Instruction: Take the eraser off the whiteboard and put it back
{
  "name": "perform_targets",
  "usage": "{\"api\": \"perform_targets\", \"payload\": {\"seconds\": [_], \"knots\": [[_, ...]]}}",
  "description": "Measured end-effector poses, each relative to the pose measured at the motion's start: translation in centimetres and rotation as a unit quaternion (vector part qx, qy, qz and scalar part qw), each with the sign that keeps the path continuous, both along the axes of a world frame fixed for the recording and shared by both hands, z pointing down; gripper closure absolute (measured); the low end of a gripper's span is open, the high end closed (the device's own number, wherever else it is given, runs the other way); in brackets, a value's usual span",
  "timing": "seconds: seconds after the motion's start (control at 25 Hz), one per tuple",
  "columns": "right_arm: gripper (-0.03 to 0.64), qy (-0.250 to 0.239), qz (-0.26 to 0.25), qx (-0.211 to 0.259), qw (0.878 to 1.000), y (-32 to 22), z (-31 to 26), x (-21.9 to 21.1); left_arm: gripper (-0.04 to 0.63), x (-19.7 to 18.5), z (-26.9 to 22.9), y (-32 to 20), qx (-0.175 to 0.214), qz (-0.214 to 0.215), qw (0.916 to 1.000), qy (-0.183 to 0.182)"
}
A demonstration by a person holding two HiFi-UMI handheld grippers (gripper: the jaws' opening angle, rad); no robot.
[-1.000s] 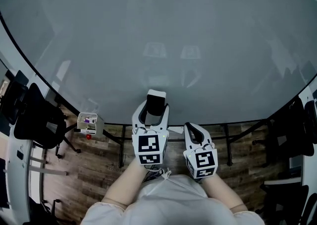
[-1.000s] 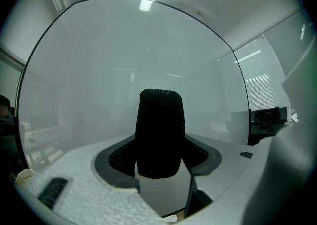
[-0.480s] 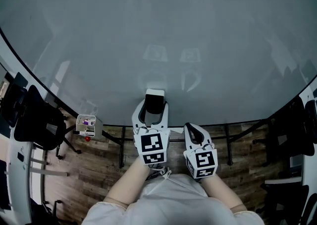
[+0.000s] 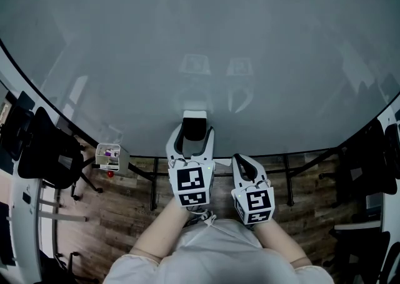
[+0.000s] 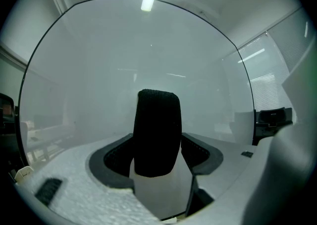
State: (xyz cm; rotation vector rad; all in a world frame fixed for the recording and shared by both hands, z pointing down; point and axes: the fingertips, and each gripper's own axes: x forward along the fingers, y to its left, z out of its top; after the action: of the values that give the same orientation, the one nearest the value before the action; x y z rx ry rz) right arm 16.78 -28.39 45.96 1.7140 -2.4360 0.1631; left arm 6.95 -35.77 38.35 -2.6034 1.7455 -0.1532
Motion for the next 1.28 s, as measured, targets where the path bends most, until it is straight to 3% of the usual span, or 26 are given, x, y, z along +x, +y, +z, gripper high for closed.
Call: {"api": "perform_targets", "payload": {"seconds": [0.32, 0.52, 0.56, 0.64, 0.88, 1.08, 1.28], "knots": [[0.589, 0.0, 0.002, -0.005, 1.0, 0.5, 0.3, -0.2, 0.31, -0.8, -0.6, 2.4, 0.016, -0.001, 0.9999, -0.004], [0.589, -0.014, -0.001, -0.015, 1.0, 1.2, 0.8, -0.8, 0.313, -1.3, 1.6, 4.8, 0.001, 0.01, 0.9997, -0.02], [0.589, -0.017, -0.002, -0.013, 1.0, 1.3, 0.6, -0.9, 0.339, -1.5, 2.2, 5.1, -0.004, 0.01, 0.9998, -0.019], [0.589, -0.019, -0.003, -0.008, 1.0, 1.5, 0.2, -1.0, 0.455, -2.2, 3.1, 5.7, -0.012, 0.0, 0.9998, -0.016], [0.589, -0.024, 0.003, 0.007, 1.0, 2.2, -0.6, -1.6, 0.577, -3.7, 4.9, 7.2, -0.03, -0.009, 0.9994, -0.016], [0.589, -0.02, 0.009, 0.027, 0.999, 3.0, -1.4, -2.0, 0.578, -3.1, 6.1, 8.8, -0.04, 0.018, 0.999, -0.005], [0.591, -0.005, 0.002, 0.037, 0.999, 3.9, -1.7, -2.3, 0.578, -1.8, 5.6, 9.7, -0.022, 0.056, 0.9982, -0.003]]}}
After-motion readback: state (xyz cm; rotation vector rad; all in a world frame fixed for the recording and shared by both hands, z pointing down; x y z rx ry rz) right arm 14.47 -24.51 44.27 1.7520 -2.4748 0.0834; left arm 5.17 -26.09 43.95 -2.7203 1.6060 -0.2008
